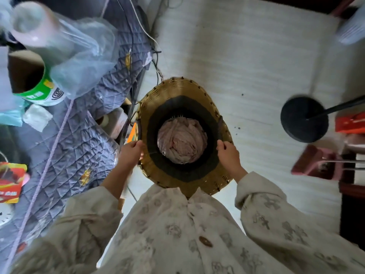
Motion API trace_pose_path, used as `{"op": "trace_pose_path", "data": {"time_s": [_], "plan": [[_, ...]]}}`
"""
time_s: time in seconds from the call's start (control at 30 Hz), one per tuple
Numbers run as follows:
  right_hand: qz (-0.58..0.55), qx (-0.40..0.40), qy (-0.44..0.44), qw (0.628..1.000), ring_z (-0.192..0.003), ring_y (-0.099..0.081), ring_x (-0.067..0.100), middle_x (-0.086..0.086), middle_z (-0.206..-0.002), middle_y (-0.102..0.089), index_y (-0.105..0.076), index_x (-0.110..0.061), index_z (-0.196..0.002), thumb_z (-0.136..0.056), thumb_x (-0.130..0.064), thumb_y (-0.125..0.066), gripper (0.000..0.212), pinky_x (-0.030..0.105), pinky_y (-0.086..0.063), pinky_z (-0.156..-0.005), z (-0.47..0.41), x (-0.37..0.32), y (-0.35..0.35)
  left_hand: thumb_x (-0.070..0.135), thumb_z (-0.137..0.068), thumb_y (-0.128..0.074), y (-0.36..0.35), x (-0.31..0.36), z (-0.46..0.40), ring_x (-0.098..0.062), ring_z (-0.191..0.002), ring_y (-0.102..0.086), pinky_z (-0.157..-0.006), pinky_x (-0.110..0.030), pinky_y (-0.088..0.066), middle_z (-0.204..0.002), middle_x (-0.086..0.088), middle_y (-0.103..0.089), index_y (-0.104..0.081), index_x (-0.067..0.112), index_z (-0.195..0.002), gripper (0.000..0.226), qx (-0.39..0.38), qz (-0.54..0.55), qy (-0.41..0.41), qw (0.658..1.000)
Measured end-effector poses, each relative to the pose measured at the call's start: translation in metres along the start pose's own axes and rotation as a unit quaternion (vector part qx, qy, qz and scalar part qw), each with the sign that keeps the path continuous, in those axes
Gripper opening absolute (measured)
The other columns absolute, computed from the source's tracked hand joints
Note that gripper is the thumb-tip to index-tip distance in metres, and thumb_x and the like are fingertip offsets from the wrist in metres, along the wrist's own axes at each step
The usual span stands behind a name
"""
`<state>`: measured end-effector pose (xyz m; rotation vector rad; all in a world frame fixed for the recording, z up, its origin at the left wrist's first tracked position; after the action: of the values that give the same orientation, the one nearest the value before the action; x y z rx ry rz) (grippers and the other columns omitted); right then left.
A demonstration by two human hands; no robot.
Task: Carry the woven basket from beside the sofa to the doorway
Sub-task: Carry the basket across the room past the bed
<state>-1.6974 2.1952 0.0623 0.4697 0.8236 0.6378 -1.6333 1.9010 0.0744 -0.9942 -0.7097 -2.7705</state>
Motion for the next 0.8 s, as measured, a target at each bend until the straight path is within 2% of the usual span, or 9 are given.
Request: {"op": "trace_pose_path", "data": {"time_s": [0.17, 0.33, 0.4, 0.53, 0.6, 0.7, 0.8], "plan": [[0.005, -0.003, 0.004, 1.0, -0.089, -0.057, 0.025, 0.006, -0.087, -0.056, -0.051, -0.02, -0.079, -0.096, -0.042, -0.03, 0.035, 0.044, -0.048, -0.089, -0.06, -0.034, 0.021, 0.018, -0.094, -0.041, -0.029, 0.054, -0.038, -0.018, -0.052, -0.042, -0.049, -0.023, -0.034, -0.059, -0.008, -0.047, -0.058, 0.006, -0.083, 0.023, -0.007, -0.001, 0.003, 1.0], [0.004, 0.003, 0.0, 1.0, -0.086, -0.055, 0.025, 0.009, -0.087, -0.055, -0.052, -0.014, -0.083, -0.097, -0.038, -0.031, 0.035, 0.038, -0.045, -0.083, -0.128, -0.081, 0.037, 0.016, -0.088, -0.046, -0.036, 0.107, -0.104, -0.019, -0.052, -0.043, -0.053, -0.028, -0.035, -0.058, -0.008, -0.048, -0.057, 0.009, -0.069, 0.023, -0.022, 0.016, 0.028, 0.999], [-0.004, 0.007, 0.002, 1.0, -0.083, -0.053, 0.024, 0.01, -0.085, -0.054, -0.051, -0.012, -0.082, -0.097, -0.036, -0.031, 0.034, 0.034, -0.041, -0.076, -0.155, -0.106, 0.045, 0.016, -0.088, -0.046, -0.04, 0.135, -0.131, -0.019, -0.053, -0.042, -0.053, -0.027, -0.035, -0.058, -0.007, -0.048, -0.056, 0.01, -0.067, 0.024, -0.035, 0.02, 0.035, 0.999], [-0.002, 0.021, -0.005, 1.0, -0.077, -0.05, 0.023, 0.005, -0.074, -0.049, -0.048, -0.015, -0.072, -0.097, -0.036, -0.032, 0.035, 0.033, -0.037, -0.071, -0.207, -0.149, 0.06, 0.019, -0.091, -0.044, -0.043, 0.185, -0.181, -0.02, -0.058, -0.043, -0.056, -0.029, -0.035, -0.061, -0.006, -0.048, -0.059, 0.005, -0.079, 0.024, -0.049, 0.01, 0.049, 0.998], [-0.003, 0.028, 0.004, 1.0, -0.076, -0.05, 0.023, 0.003, -0.071, -0.048, -0.047, -0.017, -0.069, -0.097, -0.035, -0.032, 0.036, 0.032, -0.036, -0.07, -0.231, -0.171, 0.07, 0.017, -0.091, -0.043, -0.045, 0.206, -0.203, -0.02, -0.057, -0.043, -0.056, -0.031, -0.036, -0.061, -0.007, -0.048, -0.057, 0.005, -0.074, 0.025, -0.048, 0.009, 0.055, 0.997], [0.008, 0.029, 0.025, 0.999, -0.078, -0.052, 0.025, 0.006, -0.077, -0.054, -0.052, -0.015, -0.076, -0.096, -0.037, -0.033, 0.036, 0.034, -0.037, -0.072, -0.265, -0.203, 0.085, 0.017, -0.092, -0.041, -0.051, 0.237, -0.225, -0.021, -0.056, -0.044, -0.055, -0.03, -0.037, -0.061, -0.008, -0.048, -0.054, 0.01, -0.067, 0.029, -0.043, 0.007, 0.059, 0.997], [0.016, 0.028, 0.034, 0.999, -0.075, -0.052, 0.025, 0.0, -0.068, -0.048, -0.044, -0.024, -0.063, -0.095, -0.04, -0.033, 0.037, 0.035, -0.038, -0.071, -0.298, -0.227, 0.095, 0.017, -0.094, -0.04, -0.061, 0.262, -0.24, -0.02, -0.056, -0.043, -0.055, -0.029, -0.035, -0.061, -0.009, -0.048, -0.052, 0.009, -0.065, 0.032, -0.041, 0.004, 0.061, 0.997]]}}
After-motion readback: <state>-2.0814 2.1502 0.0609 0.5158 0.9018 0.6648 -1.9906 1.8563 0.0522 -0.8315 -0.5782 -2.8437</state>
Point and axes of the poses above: each hand's wrist, its own z-axis away from the middle knuckle, its own y-axis out of the back of the hand, x = y × z, the point moved 4 cm from there along -z, towards the middle knuckle
